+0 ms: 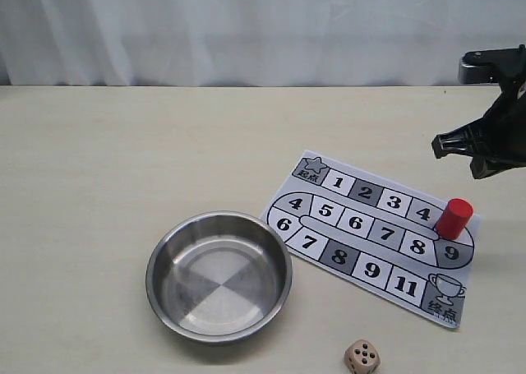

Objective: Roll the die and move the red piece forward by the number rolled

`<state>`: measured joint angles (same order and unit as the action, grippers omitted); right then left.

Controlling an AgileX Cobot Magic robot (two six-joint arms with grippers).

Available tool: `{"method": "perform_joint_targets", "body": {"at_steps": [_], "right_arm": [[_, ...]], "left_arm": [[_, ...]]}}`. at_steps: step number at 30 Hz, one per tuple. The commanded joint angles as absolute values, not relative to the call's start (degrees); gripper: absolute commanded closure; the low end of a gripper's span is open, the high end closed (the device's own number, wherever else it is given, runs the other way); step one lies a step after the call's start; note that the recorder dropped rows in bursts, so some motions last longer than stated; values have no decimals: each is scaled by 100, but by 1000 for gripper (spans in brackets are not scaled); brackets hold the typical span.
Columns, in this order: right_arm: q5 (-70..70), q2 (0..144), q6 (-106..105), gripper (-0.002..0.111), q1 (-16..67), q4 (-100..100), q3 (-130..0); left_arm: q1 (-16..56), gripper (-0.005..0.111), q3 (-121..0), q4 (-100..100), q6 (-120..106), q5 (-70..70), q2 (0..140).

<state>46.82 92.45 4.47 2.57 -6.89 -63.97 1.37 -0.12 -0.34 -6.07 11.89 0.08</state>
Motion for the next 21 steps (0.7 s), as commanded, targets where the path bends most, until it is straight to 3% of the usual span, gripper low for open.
{"method": "perform_joint_targets", "body": {"at_steps": [1, 14, 21], "right_arm": [[4769, 9211, 603, 104, 323, -822, -6429], [4924, 8990, 283, 104, 313, -472, -6429], [4658, 9013, 218, 104, -142, -367, -6143]], "left_arm": [[141, 107, 0, -51, -576, 1122, 0], [141, 107, 0, -51, -576, 1122, 0], [141, 107, 0, -51, -576, 1122, 0]]}}
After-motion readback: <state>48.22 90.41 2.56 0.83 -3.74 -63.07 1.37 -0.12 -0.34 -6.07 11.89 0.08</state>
